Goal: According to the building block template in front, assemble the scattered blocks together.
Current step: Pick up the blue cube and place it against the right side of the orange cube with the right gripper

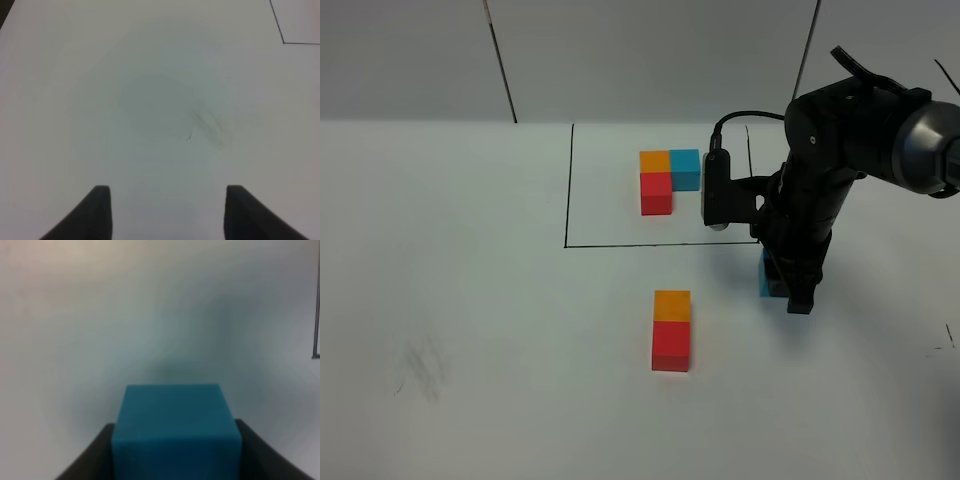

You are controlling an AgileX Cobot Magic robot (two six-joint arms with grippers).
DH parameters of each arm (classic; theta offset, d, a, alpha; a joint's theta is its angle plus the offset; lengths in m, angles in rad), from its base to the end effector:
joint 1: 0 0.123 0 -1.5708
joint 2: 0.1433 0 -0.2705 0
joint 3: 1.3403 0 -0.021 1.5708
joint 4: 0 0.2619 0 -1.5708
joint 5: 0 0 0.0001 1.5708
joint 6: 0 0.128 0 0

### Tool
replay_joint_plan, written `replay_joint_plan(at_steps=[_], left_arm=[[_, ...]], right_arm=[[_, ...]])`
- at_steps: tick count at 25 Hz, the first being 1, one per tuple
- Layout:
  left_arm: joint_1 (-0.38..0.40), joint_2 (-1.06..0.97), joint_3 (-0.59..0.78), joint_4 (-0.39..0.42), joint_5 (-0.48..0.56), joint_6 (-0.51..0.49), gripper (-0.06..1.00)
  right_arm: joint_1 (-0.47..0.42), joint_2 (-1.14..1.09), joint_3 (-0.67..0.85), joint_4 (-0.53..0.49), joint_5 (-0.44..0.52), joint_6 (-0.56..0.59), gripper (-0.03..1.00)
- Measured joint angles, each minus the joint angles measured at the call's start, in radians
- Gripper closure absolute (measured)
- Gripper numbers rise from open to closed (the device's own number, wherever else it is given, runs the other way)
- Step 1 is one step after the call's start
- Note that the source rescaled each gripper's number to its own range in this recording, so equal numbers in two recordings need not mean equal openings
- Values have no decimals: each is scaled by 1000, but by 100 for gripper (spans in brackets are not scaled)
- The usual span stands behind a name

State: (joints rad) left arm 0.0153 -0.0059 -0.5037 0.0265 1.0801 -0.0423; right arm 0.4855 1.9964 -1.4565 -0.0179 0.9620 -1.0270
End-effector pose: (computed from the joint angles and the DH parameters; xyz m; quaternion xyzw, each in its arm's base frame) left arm 0.0501 0.0038 0.2651 -0.0253 0.8553 0.0062 0.5174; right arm 0.3637 0.1898 0.1288 -0.6874 0.7221 -0.0283 0.0731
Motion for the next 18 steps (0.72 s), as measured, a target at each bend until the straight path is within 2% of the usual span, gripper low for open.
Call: replay_joint_plan(at_steps=[10, 18], left_arm=[[0, 0, 0, 0, 0, 0, 37], [0, 0, 0, 0, 0, 0, 37]], right_arm=[[32, 5, -4, 42, -51, -63, 51], [61, 18, -4, 82, -62, -68, 51]])
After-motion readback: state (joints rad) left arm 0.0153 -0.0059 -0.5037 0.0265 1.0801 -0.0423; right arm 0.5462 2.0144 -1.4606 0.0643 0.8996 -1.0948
